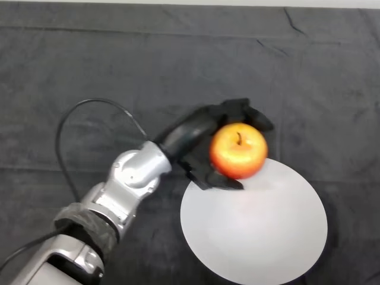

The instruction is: Move the apple to the plate

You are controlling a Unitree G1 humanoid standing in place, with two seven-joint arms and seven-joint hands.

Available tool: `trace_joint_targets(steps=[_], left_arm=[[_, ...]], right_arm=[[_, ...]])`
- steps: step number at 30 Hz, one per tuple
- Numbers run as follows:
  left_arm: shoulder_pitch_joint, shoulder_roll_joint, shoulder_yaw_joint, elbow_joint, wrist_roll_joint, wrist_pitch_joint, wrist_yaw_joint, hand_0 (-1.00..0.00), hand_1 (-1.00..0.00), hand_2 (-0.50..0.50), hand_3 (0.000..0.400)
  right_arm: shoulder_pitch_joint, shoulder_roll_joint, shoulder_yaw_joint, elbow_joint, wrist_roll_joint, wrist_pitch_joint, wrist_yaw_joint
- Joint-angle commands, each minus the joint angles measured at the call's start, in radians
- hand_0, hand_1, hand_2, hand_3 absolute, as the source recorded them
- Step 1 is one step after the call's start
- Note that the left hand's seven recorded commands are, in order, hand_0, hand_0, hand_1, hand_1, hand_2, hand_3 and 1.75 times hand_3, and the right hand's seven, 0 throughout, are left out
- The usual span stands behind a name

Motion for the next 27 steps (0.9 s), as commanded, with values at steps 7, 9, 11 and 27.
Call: trace_joint_targets(steps=[7, 9, 11, 27], left_arm=[[0.032, 0.017, -0.145, -0.048, -0.057, -0.009, 0.034, -1.0, -1.0, 0.0, 0.4], [0.031, 0.023, -0.169, -0.036, -0.07, -0.013, 0.025, -1.0, -1.0, 0.0, 0.4], [0.029, 0.026, -0.187, -0.024, -0.079, -0.014, 0.018, -1.0, -1.0, 0.0, 0.4], [-0.001, 0.032, -0.274, 0.069, -0.131, 0.012, -0.031, -0.17, -0.24, 0.03, 0.094]], right_arm=[[0.035, -0.001, -0.0074, 0.014, 0.0069, 0.014, 0.0042], [0.035, -0.001, -0.0075, 0.014, 0.0069, 0.014, 0.0043], [0.034, -0.001, -0.0075, 0.014, 0.0068, 0.014, 0.0043], [0.032, -0.001, -0.0071, 0.018, 0.0061, 0.013, 0.0041]])
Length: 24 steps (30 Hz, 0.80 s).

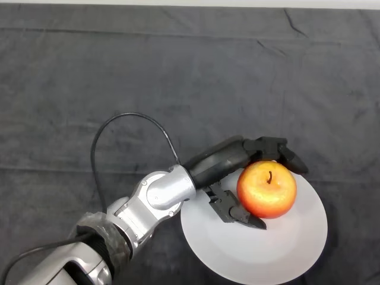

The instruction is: Move the apple to the plate

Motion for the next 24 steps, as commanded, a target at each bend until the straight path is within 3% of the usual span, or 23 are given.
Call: trace_joint_targets(steps=[1, 2, 3, 14, 24], left_arm=[[-0.006, 0.024, -0.062, 0.067, -0.004, 0.03, -0.023, -0.11, -0.22, 0.05, 0.086], [-0.008, 0.024, -0.063, 0.07, -0.005, 0.032, -0.024, 0.0, -0.13, 0.07, 0.053], [-0.01, 0.024, -0.064, 0.072, -0.006, 0.033, -0.024, 0.0, 0.0, 0.0, 0.0], [-0.033, 0.033, -0.057, 0.087, -0.015, 0.034, -0.02, 0.0, 0.0, 0.0, 0.0], [-0.065, 0.086, 0.027, 0.084, -0.032, -0.004, -0.034, 0.0, 0.0, 0.0, 0.0]], right_arm=[[0.032, 0.0, -0.0071, 0.019, 0.0062, 0.013, 0.0041], [0.032, 0.0, -0.0071, 0.019, 0.0062, 0.013, 0.004], [0.032, 0.0, -0.007, 0.019, 0.0061, 0.013, 0.004], [0.03, 0.0, -0.0067, 0.022, 0.0057, 0.012, 0.0036], [0.03, 0.0, -0.0066, 0.023, 0.0055, 0.011, 0.0033]])
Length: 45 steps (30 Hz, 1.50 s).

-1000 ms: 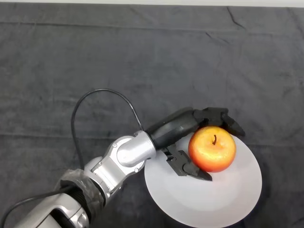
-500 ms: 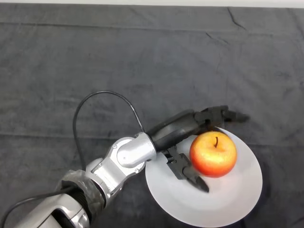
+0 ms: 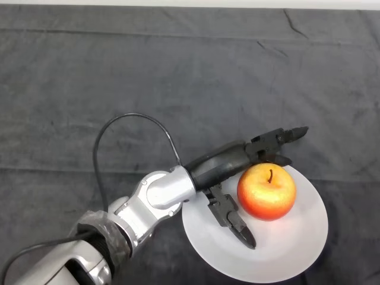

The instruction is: Move the apple to the plate

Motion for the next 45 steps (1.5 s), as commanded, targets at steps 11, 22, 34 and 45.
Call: trace_joint_targets(steps=[11, 22, 34, 45], left_arm=[[-0.036, 0.109, 0.16, 0.056, 0.011, -0.07, 0.063, 0.0, 0.0, 0.0, 0.0], [-0.027, 0.173, 0.272, 0.102, 0.011, -0.154, 0.078, 0.0, 0.0, 0.0, 0.0], [-0.035, 0.287, 0.42, 0.195, -0.021, -0.196, 0.062, 0.0, 0.0, 0.0, 0.0], [-0.031, 0.33, 0.52, 0.254, -0.022, -0.197, 0.105, 0.0, 0.0, 0.0, 0.0]], right_arm=[[0.029, 0.0, -0.0066, 0.024, 0.005, 0.011, 0.0031], [0.029, 0.0, -0.0065, 0.025, 0.005, 0.01, 0.003], [0.027, 0.0, -0.0062, 0.028, 0.0046, 0.009, 0.0026], [0.026, 0.0, -0.0059, 0.031, 0.0043, 0.008, 0.0023]])
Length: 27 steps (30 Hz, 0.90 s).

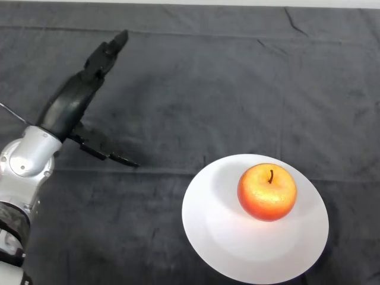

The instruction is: Move the apple to the plate

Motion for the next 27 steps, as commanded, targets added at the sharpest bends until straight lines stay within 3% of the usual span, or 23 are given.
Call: trace_joint_targets(steps=[1, 9, 27], left_arm=[[-0.027, 0.068, 0.033, 0.039, -0.014, -0.023, 0.02, 0.0, 0.0, 0.0, 0.0], [0.013, 0.117, 0.088, 0.058, -0.003, -0.032, 0.049, 0.0, 0.0, 0.0, 0.0], [0.041, 0.205, 0.182, 0.075, 0.032, 0.028, 0.14, 0.0, 0.0, 0.0, 0.0]], right_arm=[[0.026, 0.0, -0.005, 0.03, 0.0048, 0.008, 0.0022], [0.026, 0.0, -0.0048, 0.032, 0.0046, 0.007, 0.002], [0.025, 0.001, -0.0045, 0.034, 0.0045, 0.006, 0.0015]])
